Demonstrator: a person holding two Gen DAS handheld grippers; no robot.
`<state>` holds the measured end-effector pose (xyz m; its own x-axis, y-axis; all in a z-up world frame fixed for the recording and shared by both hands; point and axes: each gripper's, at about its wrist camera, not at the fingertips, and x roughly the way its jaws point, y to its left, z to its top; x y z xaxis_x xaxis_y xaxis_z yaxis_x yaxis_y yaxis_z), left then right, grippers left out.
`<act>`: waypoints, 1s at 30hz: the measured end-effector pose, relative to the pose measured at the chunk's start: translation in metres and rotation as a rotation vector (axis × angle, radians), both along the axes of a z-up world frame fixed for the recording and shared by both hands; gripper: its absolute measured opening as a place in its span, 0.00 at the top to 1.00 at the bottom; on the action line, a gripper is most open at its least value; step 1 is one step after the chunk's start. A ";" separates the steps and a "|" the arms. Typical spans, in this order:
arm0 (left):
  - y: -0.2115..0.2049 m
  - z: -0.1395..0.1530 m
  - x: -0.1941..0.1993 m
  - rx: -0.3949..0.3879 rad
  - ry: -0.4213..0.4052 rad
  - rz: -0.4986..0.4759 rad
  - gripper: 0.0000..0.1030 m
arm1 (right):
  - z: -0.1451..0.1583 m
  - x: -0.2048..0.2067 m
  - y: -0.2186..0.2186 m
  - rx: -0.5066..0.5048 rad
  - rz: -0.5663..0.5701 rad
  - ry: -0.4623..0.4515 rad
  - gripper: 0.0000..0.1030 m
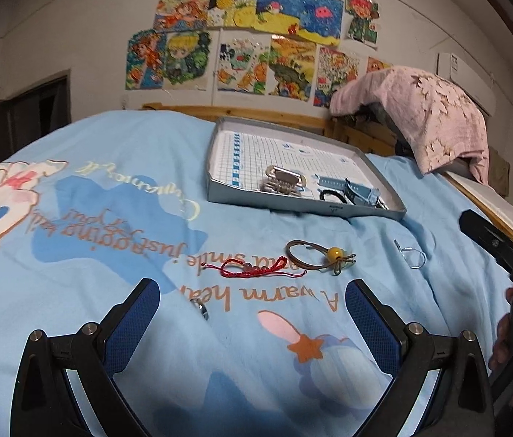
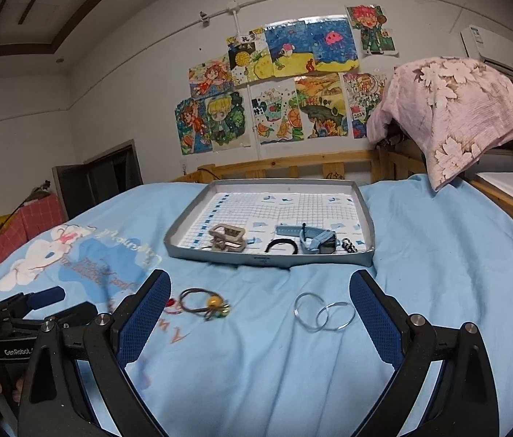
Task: Organize jewelry
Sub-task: 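Withdraw both open tools from the tray toward the remaining items, then grasp another small silver ring with the left tool while the right tool grasps the yellow-bead hair tie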
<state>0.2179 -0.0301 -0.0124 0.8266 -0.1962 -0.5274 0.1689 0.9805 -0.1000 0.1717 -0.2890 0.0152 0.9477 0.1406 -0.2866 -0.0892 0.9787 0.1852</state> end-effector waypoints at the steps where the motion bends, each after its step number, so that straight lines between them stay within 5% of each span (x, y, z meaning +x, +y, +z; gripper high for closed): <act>1: 0.001 -0.001 0.003 0.000 0.007 -0.009 0.00 | -0.001 0.006 -0.002 0.006 0.004 0.008 0.06; 9: 0.008 -0.014 0.029 -0.024 0.097 -0.087 0.01 | -0.017 0.045 0.005 0.002 0.096 0.074 0.06; 17: 0.015 -0.024 0.044 -0.013 0.124 -0.055 0.07 | -0.025 0.077 0.025 -0.040 0.212 0.091 0.07; 30: 0.018 -0.040 0.046 -0.008 0.148 -0.083 0.38 | -0.052 0.120 0.055 -0.035 0.314 0.211 0.31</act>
<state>0.2637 -0.0124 -0.0521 0.7208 -0.2650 -0.6405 0.2321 0.9630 -0.1373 0.2918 -0.2337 -0.0370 0.7796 0.4012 -0.4809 -0.3492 0.9159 0.1980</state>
